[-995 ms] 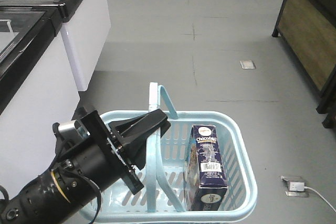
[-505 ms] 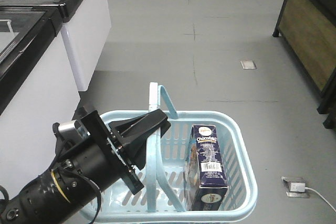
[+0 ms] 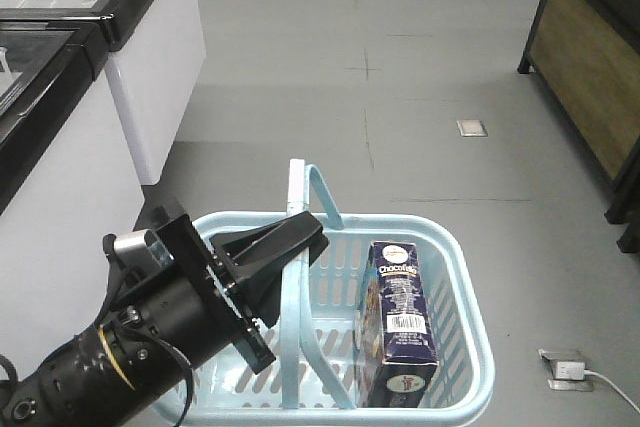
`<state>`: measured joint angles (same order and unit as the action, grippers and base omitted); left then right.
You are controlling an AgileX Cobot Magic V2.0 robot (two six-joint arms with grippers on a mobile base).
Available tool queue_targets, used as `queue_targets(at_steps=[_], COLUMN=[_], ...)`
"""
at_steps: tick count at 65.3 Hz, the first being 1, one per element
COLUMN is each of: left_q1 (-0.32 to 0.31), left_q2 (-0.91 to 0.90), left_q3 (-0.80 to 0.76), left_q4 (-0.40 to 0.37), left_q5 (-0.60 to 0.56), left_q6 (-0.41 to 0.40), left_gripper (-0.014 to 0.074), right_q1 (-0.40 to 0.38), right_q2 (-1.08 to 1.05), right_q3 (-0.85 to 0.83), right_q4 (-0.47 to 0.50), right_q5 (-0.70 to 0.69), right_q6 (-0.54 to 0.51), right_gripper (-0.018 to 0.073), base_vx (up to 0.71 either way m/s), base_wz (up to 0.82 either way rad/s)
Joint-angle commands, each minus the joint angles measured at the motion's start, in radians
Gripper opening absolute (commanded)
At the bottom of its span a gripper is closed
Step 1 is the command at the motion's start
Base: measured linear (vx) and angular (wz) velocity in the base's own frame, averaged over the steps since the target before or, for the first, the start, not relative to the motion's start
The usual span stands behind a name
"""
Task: Left arm holds basket, right arm returns cookies
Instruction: 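Hold the basket steady in front of the robot with the left gripper, then drive toward the drink shelves while holding the basket in the left gripper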
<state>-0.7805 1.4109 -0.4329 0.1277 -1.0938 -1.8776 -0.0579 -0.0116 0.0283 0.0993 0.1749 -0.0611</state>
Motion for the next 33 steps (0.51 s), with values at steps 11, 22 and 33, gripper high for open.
queue_targets(at_steps=[11,22,33], left_q1=[-0.006,-0.006,-0.006], left_q2=[-0.041,-0.041,-0.04], left_q3=[-0.024,-0.024,-0.024], left_q4=[-0.016,-0.016,-0.016], left_q5=[-0.28,-0.28,-0.28], left_q6=[-0.001,-0.001,-0.001], left_gripper=[0.0,0.0,0.0], right_q1=[-0.001,-0.001,-0.001], right_q2=[-0.012,-0.012,-0.012], right_q3=[0.018,0.018,0.018], right_q4=[-0.003,-0.003,-0.003], right_q5=[-0.071,-0.071,-0.07], right_q6=[-0.008,-0.008,-0.008], right_gripper=[-0.0006,-0.0006,-0.0006], base_vx=[0.18,0.2,0.25], base_wz=[0.01,-0.03,-0.17])
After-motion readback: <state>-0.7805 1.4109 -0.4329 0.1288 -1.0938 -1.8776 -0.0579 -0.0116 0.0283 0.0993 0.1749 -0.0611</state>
